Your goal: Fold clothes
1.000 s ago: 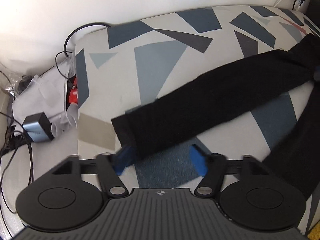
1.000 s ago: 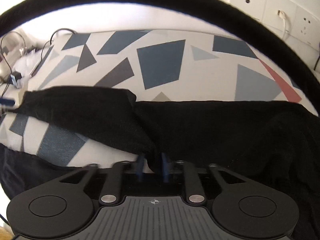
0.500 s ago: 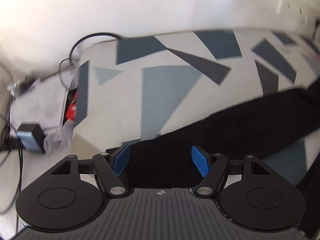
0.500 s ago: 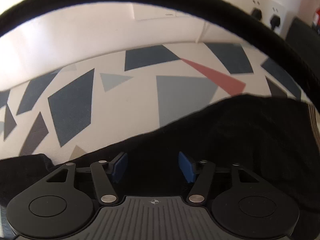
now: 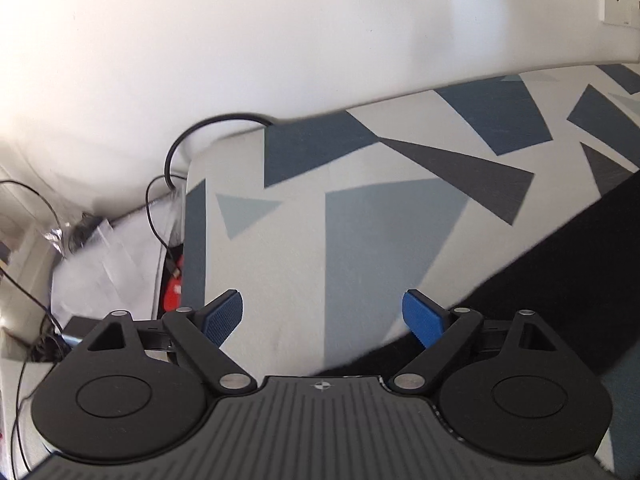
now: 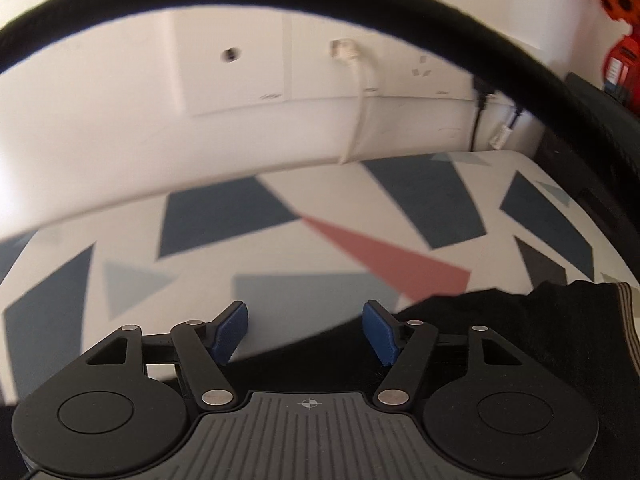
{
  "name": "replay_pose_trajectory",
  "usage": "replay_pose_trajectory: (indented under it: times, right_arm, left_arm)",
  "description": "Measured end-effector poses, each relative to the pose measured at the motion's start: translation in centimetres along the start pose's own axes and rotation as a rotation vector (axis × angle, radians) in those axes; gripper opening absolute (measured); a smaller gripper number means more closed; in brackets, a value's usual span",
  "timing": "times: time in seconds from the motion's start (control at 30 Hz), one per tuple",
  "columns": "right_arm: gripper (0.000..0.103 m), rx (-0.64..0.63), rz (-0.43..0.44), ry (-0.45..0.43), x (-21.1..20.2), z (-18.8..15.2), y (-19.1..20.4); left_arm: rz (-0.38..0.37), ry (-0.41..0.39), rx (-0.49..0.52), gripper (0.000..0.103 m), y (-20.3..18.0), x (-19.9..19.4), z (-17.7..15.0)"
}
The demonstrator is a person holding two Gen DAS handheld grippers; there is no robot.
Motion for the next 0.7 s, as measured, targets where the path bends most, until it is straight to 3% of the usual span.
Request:
replay_pose_trajectory:
  times: [0.03, 0.1, 0.13, 0.23, 0.3, 0.4, 0.53, 0.63, 0.7]
  right_arm:
    - [0.057, 0.054, 0.024, 0.002, -0.2, 0.1, -0.7]
    - [0.058, 0.163, 0.081, -0.011, -1.3, 0.2, -2.1]
    - [0.061, 0.215, 0.113, -0.028, -2.2, 0.1, -2.7]
    - [0.067, 0.178, 0.142, -0.061, -5.6, -1.4, -3.2]
    - [0.069, 0.099, 0.152, -0.051, -6.9, -3.1, -2.9]
    - [0.069, 0.028, 0.149, -0.004, -7.1, -6.0, -2.5]
    - [0.072, -0.010, 0.110, 0.007, -6.3, -7.1, -1.8]
    - [0.081, -0.069, 0.080, 0.032, -5.5, -7.2, -0.8]
    - [0.081, -0.093, 0.080, 0.038, -5.1, -7.0, -0.2]
  left_arm:
    - [0.012, -0.001, 0.001, 0.089, 0.1, 0.2, 0.3]
    - [0.006, 0.031, -0.046, 0.069, 0.6, -0.4, 0.3]
    - [0.003, 0.047, -0.071, 0.069, 0.8, -0.7, 0.3]
    - [-0.063, 0.056, -0.175, 0.069, 1.6, -3.2, -0.1]
    - [-0.107, 0.068, -0.278, 0.075, 2.2, -5.5, -1.3]
    - [-0.161, 0.115, -0.329, 0.075, 1.2, -6.5, -3.7]
    - [-0.104, 0.125, -0.283, 0.075, -0.4, -4.5, -5.1]
    - [-0.084, 0.084, -0.313, 0.082, -0.5, -3.3, -4.9]
    - [-0.068, 0.068, -0.331, 0.087, -0.2, -2.7, -4.5]
Point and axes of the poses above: each gripper's, at about its wrist camera, not at the fingertips, and x roughly the way its jaws point, y to its left, z to its top, the point moved 8 cm from there along x, roughly the way its jaws point, and after that the axes turned 7 degrees about -x, right-handed, at the moved point
